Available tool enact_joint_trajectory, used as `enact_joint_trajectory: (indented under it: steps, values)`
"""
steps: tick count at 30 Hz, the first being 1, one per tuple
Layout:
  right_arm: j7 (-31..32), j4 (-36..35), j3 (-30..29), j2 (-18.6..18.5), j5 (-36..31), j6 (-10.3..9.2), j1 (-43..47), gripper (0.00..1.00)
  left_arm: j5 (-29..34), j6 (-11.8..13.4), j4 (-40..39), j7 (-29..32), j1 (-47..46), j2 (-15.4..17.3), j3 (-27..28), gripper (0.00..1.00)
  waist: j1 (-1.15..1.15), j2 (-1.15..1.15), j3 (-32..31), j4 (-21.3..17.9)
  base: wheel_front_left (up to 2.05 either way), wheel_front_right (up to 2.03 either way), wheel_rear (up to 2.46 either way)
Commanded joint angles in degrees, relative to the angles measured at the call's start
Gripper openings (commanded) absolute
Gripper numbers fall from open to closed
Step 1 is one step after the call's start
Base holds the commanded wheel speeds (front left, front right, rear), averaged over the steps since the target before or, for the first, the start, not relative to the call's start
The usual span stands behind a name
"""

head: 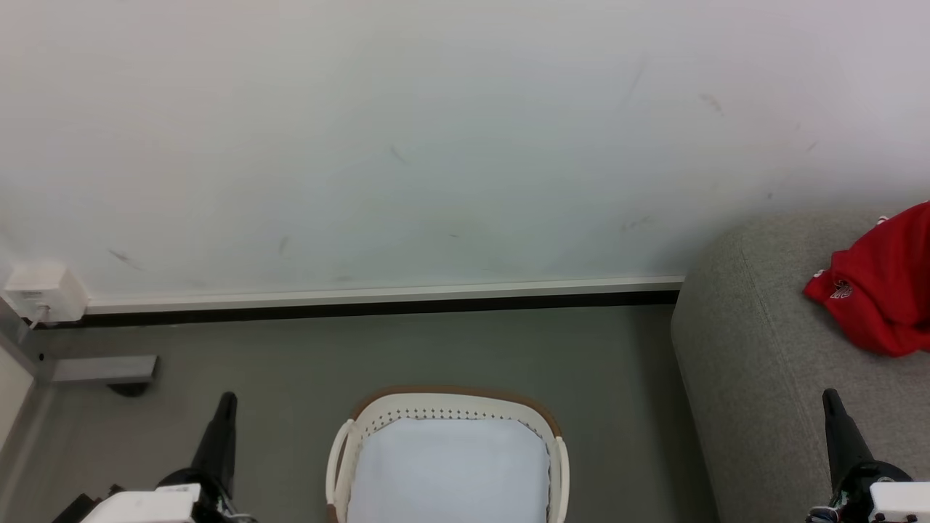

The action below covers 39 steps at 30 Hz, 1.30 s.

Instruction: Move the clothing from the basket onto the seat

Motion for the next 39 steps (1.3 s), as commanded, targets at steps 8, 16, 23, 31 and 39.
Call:
enact_joint_trajectory:
  steps: [8,16,23,31,39]
  values:
    - [0.78,-0.63,-0.51,-0.48,2.56,-0.14,-0.88,0.00,-2.72,-0.22,-0.25,0.77,-0.92,0.12,0.32,0.00,0.00,0.00,0.22,0.10,0.00,0.00,0.00]
    - [0.76,-0.62,-0.49,-0.48,2.56,-0.13,-0.87,0.00,-2.68,-0.22,-0.26,0.77,-0.91,0.12,0.31,0.00,0.00,0.00,0.22,0.10,0.00,0.00,0.00]
    - [0.76,-0.63,-0.49,-0.48,2.56,-0.13,-0.88,0.00,-2.69,-0.22,-0.26,0.76,-0.91,0.13,0.30,0.00,0.00,0.00,0.22,0.10,0.00,0.00,0.00]
    - [0.76,-0.63,-0.49,-0.48,2.57,-0.13,-0.88,0.00,-2.69,-0.22,-0.26,0.76,-0.91,0.13,0.30,0.00,0.00,0.00,0.22,0.10,0.00,0.00,0.00]
    - [0.76,-0.63,-0.49,-0.47,2.57,-0.13,-0.87,0.00,-2.69,-0.22,-0.27,0.76,-0.91,0.13,0.29,0.00,0.00,0.00,0.22,0.10,0.00,0.00,0.00]
